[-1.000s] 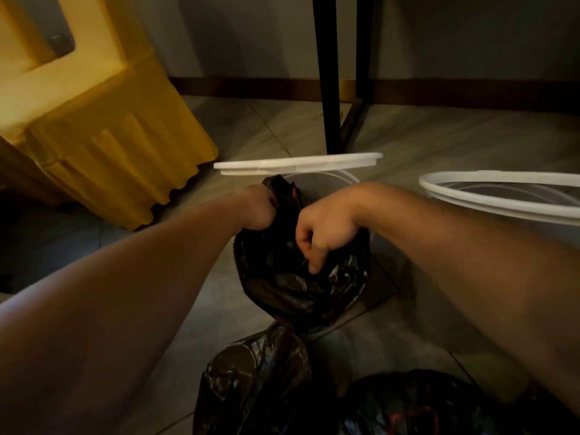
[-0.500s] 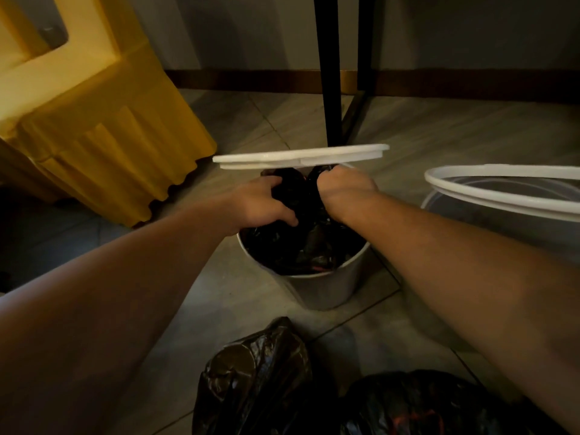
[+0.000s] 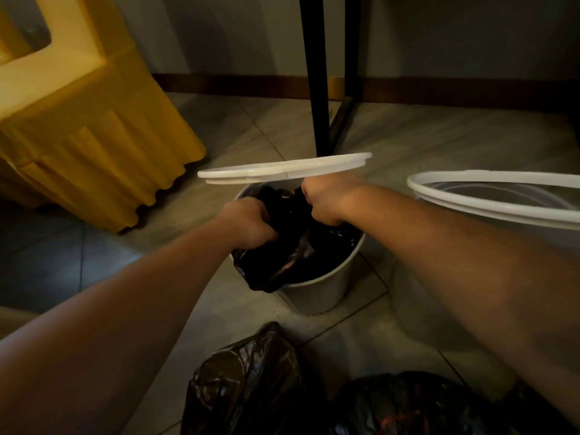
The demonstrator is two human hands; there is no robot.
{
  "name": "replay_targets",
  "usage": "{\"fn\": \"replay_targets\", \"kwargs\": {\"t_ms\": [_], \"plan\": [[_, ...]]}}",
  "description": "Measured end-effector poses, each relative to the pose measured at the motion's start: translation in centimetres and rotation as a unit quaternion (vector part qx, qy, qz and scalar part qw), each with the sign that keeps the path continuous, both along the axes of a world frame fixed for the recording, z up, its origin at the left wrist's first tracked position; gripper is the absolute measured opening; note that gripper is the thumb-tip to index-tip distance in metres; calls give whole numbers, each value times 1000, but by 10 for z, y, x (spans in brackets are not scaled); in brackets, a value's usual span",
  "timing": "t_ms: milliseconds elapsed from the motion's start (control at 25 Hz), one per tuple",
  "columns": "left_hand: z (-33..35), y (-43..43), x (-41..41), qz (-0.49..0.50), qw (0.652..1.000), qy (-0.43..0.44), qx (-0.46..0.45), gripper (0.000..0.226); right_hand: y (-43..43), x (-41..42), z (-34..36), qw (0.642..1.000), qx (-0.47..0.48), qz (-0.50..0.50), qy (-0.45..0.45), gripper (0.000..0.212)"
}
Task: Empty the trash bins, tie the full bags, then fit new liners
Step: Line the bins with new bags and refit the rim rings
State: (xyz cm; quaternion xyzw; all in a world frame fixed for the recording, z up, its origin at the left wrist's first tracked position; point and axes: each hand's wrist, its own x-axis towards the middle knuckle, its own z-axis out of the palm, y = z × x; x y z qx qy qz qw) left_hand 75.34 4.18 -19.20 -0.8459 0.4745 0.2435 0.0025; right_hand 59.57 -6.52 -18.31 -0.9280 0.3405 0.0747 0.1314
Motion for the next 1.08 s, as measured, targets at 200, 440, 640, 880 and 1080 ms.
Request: {"fn": "replay_targets", "kwargs": {"t_ms": [200, 440, 640, 880, 1080], "plan": [[8, 11, -7, -41, 999, 11, 3, 20, 6, -9, 6, 995, 90, -26, -46, 30], [14, 13, -13, -9, 998, -36, -58, 34, 15, -11, -8, 996, -85, 9, 27, 30], [12, 29, -2, 0, 992, -59, -116, 24, 11, -8, -7, 997, 32, 5, 74, 29], [16, 37, 5, -3, 979, -99, -177, 31, 10, -5, -3, 992, -89, -87, -27, 30], [15, 54, 9, 35, 963, -68, -257, 46, 6, -11, 5, 986, 29, -139, -83, 21]]}}
